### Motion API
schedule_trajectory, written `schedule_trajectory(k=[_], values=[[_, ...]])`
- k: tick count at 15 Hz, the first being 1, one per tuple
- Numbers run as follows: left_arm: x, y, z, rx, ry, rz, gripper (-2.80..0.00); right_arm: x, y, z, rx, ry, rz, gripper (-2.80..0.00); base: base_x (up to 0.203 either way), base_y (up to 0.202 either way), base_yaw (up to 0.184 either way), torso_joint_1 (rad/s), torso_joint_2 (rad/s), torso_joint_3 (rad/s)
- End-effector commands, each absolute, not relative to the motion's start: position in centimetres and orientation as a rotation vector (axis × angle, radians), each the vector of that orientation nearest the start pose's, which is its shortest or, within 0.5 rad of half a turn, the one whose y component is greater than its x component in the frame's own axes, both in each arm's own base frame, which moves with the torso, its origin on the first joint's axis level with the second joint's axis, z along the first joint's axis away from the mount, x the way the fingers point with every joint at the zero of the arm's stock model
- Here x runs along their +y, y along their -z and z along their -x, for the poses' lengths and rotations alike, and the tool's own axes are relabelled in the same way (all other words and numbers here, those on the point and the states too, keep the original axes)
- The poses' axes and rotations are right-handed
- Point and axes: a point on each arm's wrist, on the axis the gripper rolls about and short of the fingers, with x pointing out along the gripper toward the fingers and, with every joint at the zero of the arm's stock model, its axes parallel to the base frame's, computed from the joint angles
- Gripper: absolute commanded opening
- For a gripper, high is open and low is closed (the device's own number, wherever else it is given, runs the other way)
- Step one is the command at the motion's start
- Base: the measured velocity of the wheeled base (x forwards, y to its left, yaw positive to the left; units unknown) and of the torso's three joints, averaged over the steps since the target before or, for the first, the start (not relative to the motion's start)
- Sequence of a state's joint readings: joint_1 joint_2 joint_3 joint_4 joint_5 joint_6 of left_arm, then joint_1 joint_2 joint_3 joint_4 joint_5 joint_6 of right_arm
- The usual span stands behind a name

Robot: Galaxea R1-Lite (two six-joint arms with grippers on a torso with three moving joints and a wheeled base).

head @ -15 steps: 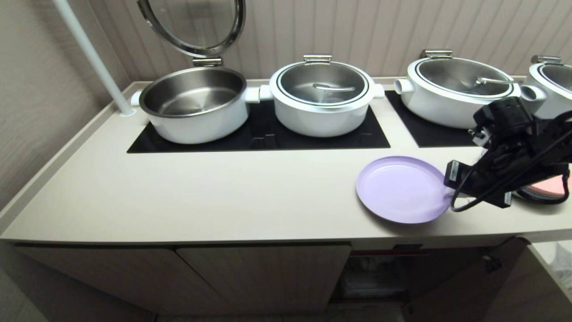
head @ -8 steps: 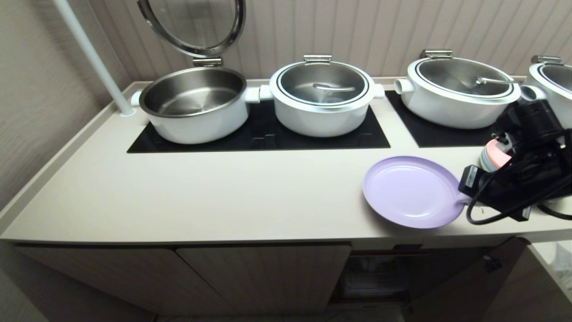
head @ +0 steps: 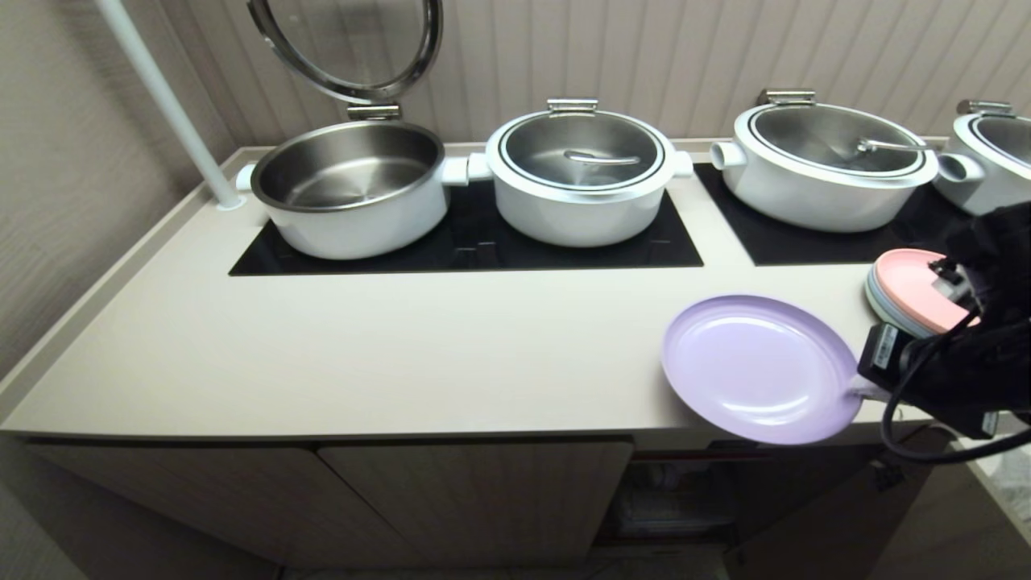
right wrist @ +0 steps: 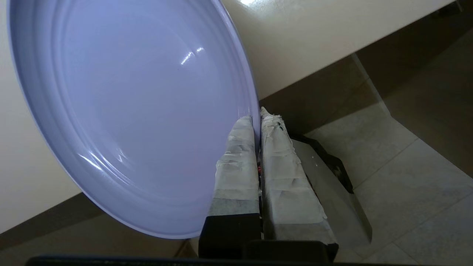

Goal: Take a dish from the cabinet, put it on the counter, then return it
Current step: Put it back into the cabinet

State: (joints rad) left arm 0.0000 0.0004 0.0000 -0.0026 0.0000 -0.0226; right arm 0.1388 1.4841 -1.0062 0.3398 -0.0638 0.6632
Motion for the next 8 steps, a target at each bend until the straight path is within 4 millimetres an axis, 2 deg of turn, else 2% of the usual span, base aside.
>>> schedule_trajectory(k=[1, 8], values=[[0.0, -7.6, 2.3, -0.003, 0.0, 0.023, -2.8, 3.3, -21.3, -20.8, 0.768, 0.166, -0.55, -2.8, 0.0, 0.0, 0.0, 0.0, 0.0, 0.0], [0.0, -7.6, 2.3, -0.003, 0.0, 0.023, -2.8, 3.7, -19.6, -15.6, 0.801, 0.102, -0.513, -2.8, 0.0, 0.0, 0.0, 0.0, 0.0, 0.0]])
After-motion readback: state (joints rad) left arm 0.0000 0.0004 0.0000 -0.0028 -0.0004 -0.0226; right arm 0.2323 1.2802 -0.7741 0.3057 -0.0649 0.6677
